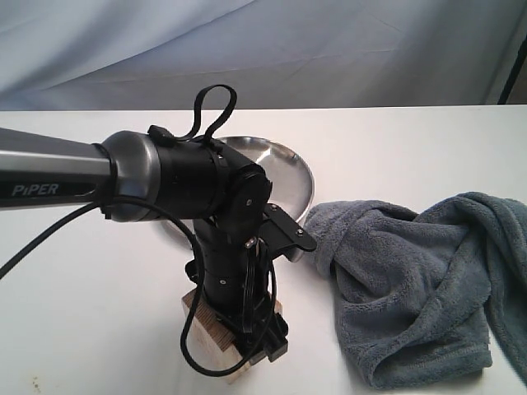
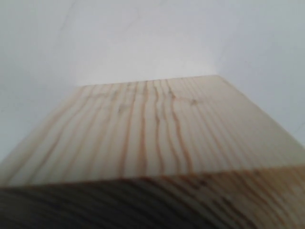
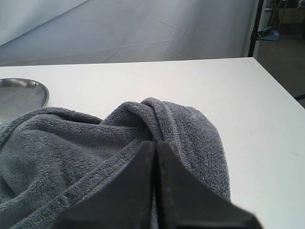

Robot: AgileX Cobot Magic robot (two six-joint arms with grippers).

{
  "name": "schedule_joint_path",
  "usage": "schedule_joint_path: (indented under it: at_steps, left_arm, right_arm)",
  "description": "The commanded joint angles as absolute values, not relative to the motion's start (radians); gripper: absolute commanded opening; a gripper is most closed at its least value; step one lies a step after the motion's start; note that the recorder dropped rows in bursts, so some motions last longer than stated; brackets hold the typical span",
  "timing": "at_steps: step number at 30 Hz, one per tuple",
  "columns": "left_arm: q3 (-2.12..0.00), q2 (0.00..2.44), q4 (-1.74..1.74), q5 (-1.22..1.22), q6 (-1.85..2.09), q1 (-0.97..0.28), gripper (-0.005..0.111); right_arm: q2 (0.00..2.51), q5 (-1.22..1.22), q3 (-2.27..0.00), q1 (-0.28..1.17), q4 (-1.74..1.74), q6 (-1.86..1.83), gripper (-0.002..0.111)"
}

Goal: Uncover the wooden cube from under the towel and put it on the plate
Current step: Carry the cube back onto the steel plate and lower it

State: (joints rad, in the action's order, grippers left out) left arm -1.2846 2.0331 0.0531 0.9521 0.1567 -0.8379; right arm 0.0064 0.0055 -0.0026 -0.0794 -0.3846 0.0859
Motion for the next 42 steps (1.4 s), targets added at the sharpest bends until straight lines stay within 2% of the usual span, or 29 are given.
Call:
schedule_joint_path:
  at_steps: [1,5,19,29,34,42]
  left_arm:
    - [-1.317,2.026,0.013,1.009,0.159,-0.836,0.000]
    - [-1.405,2.025,0.021,1.110,0.154,-0.836,0.000]
    - [-1.599,2.029,-0.069,1.087,0.070,-0.833,0.000]
    - [-1.695,2.032,0.027,1.037,0.007,-0.675,0.000]
    - [-1.768,2.093,-0.014,1.092,0.007,-0.647,0.000]
    - [-2.101,2.333,-0.030,1.209,-0.013,-0.600,0.000]
  right_arm:
    - [0.000,0.017,0.000,-0.079,-0.390,0.090,0.003]
    - [0.000,0.017,0.000,-0.079,-0.390,0.090,0.003]
    - [0.000,0.017,0.000,-0.079,-0.390,0.090,0.003]
    - [0.000,0.017,0.000,-0.079,-0.390,0.090,0.003]
    - [0.000,0.017,0.000,-0.079,-0.390,0.090,0.003]
    - [0.000,0.017,0.000,-0.079,-0.390,0.090,0.003]
